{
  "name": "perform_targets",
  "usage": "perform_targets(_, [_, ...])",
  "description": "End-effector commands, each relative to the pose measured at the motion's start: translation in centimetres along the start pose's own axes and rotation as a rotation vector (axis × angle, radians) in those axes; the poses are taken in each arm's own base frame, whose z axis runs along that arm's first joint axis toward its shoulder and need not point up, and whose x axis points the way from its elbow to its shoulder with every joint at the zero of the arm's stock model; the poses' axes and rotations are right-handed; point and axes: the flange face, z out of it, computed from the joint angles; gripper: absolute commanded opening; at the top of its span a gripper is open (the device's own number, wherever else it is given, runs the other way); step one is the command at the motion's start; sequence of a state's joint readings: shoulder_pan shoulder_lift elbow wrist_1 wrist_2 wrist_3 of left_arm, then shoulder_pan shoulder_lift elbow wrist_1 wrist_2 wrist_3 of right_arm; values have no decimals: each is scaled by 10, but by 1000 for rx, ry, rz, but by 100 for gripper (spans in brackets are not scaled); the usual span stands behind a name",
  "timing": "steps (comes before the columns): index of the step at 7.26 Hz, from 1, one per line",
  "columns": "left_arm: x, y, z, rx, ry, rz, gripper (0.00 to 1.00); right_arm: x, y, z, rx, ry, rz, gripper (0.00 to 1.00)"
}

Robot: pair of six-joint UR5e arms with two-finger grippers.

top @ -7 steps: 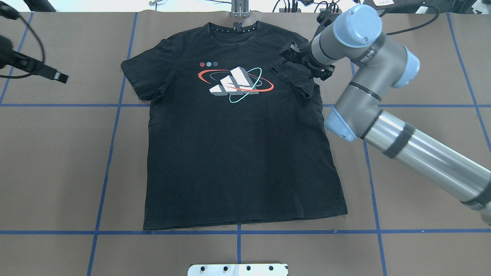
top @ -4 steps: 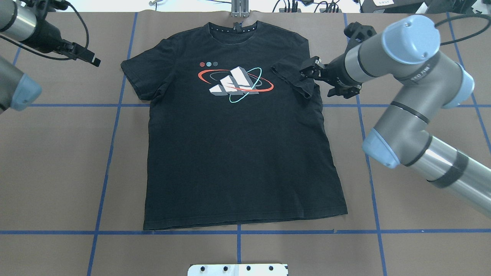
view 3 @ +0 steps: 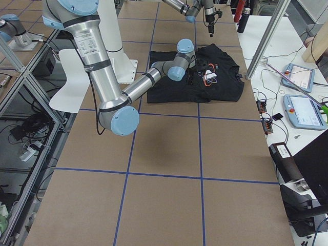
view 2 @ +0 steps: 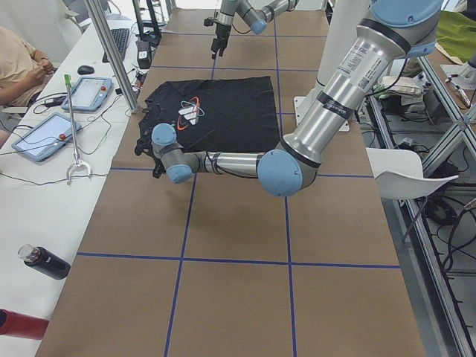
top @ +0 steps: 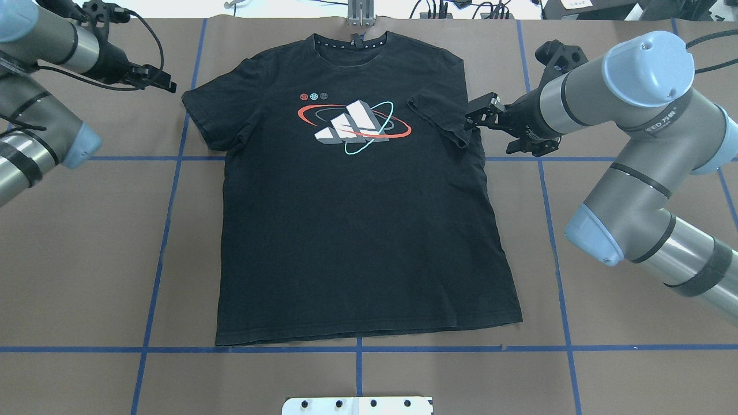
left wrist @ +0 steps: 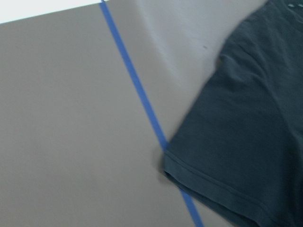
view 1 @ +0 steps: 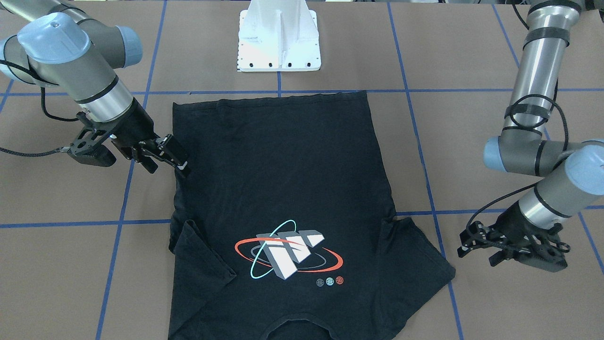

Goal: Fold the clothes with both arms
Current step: 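Press the right gripper on the shoulder while the left arm reaches toward the shirt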

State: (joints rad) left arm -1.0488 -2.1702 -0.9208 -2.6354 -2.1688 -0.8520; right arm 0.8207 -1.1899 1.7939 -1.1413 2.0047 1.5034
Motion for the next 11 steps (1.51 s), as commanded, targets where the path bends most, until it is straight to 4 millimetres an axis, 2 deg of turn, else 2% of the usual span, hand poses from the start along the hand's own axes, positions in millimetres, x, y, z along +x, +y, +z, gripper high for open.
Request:
perform_targets(1, [14, 8, 30, 38, 27, -149, 82, 8, -6, -3, 7, 7, 10, 100])
perform_targets(2, [10, 9, 32, 35, 18, -159, 79, 12, -7, 0, 6, 15, 14, 100])
perform_targets(3, [9, 9, 33, 36, 14, -164, 71, 15, -9, 3, 9, 24, 16, 100])
perform_targets(4, [18, 1, 32, 49, 17, -164, 63, 18, -8, 3, 8, 27, 18, 100])
perform_targets(5, [12, -1, 36, 65, -7, -171, 60, 21, -8, 5, 11, 33, 19, 100])
perform_targets(7, [15, -6, 42, 76, -24, -172, 57, 27, -9, 8, 15, 43, 23, 100])
perform_targets(11, [17, 1, 50, 74, -31, -168, 52, 26, -5, 12, 10, 47, 19, 100])
